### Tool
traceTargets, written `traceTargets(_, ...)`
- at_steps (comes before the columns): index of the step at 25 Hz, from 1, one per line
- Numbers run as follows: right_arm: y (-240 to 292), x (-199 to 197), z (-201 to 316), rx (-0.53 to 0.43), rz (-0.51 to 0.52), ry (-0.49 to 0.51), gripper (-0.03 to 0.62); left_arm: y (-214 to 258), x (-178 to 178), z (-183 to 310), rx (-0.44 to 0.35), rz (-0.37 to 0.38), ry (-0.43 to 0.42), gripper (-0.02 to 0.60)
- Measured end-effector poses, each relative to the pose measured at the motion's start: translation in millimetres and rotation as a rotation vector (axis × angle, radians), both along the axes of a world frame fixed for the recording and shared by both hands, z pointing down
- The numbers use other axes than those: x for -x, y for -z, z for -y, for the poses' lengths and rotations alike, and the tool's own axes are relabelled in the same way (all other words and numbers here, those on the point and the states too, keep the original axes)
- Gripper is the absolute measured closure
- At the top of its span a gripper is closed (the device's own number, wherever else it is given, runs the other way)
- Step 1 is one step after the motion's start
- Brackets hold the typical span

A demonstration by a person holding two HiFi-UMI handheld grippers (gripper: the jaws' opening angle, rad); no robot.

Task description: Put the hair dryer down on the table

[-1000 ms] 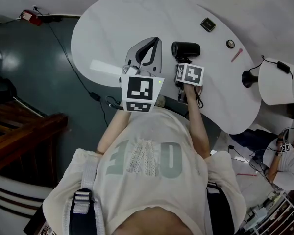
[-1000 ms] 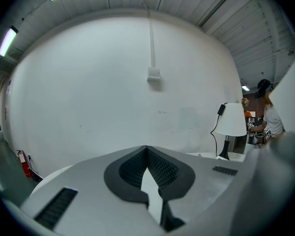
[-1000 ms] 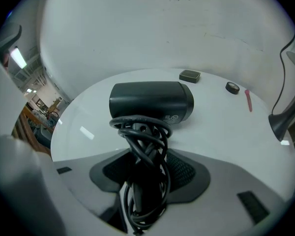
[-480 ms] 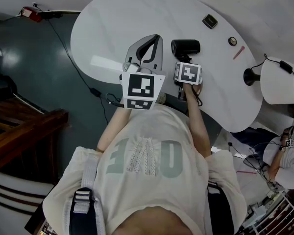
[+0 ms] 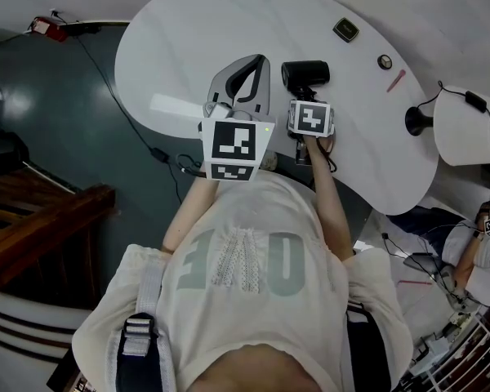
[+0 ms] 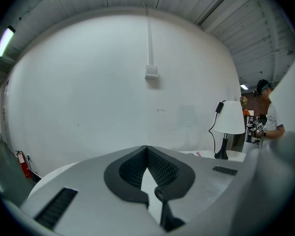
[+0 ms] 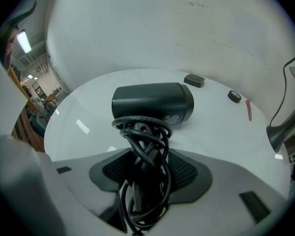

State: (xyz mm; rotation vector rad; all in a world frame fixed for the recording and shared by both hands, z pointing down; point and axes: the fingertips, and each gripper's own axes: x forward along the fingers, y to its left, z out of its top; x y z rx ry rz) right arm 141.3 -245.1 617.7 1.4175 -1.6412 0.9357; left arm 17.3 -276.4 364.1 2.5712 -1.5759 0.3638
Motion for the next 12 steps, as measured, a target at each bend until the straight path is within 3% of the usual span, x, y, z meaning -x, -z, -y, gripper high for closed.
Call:
traceTargets(7, 1.0, 8.0, -2.2, -0.005, 0.07, 0.032, 0.322, 2.4, 2.2, -2.2, -0.004, -0.005, 0.003, 0.58)
traceTargets(12, 8.5, 8.1, -0.4, -0.045, 0.141, -0.009, 0.315, 3.0, 2.0, -3.3, -0.003, -0.001, -0.001, 0.58)
